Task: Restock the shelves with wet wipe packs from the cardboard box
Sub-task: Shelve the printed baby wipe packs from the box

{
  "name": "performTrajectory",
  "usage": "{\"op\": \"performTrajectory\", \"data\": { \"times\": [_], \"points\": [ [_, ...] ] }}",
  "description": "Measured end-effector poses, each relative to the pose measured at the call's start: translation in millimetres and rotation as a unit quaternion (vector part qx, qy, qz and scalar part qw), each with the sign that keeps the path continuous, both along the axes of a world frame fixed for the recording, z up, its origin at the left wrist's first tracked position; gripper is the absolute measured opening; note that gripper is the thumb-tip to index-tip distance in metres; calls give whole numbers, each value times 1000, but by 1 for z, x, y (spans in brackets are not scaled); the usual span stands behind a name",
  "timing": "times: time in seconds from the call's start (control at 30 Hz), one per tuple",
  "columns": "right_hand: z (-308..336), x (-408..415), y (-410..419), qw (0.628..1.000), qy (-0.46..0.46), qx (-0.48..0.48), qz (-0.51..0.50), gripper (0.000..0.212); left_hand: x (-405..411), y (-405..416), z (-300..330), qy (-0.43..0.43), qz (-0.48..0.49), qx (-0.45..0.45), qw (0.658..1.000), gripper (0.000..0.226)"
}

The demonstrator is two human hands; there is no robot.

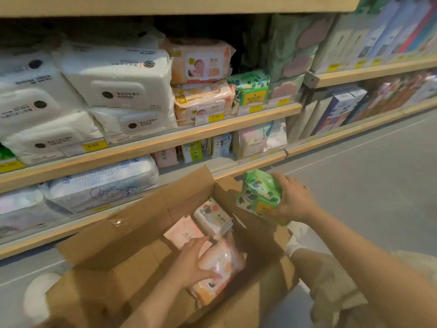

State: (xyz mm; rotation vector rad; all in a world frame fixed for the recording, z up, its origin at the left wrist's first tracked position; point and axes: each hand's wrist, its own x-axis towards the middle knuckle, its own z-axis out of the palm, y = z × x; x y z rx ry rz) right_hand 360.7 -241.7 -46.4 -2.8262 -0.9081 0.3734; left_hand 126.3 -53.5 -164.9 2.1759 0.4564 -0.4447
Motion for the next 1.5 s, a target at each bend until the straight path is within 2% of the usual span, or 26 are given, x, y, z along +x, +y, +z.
{"op": "performTrajectory", "data": {
  "times": [0.17,0.27,0.37,0.5,0.7,1.0,1.23,1.37,1.5],
  "points": [
    [-41,2,-11,997,62,11,-38,105,11,-31,-58,86,-71,67,992,110],
    [-53,4,-16,992,90,47,-72,103,17,-48,-79,131,-101,143,976,119],
    [-57,9,-17,994,83,55,-49,101,22,-60,-91,159,-105,231,954,124],
    [-60,11,-16,992,100,60,-49,101,23,-66,-104,151,-100,309,933,131],
    [-62,15,-14,990,118,56,-60,103,23,-63,-105,123,-98,319,935,125],
    [-27,-1,-7,993,89,63,-55,102,-2,-37,-41,45,-78,259,962,104],
    [33,-9,-1,989,67,128,-40,104,-11,2,41,-10,-65,315,947,106],
    [66,-5,11,991,27,132,-24,105,-17,32,94,-64,-55,345,935,95],
    [91,11,31,993,-22,115,3,103,-18,70,134,-105,-17,371,922,96]
  ]
}}
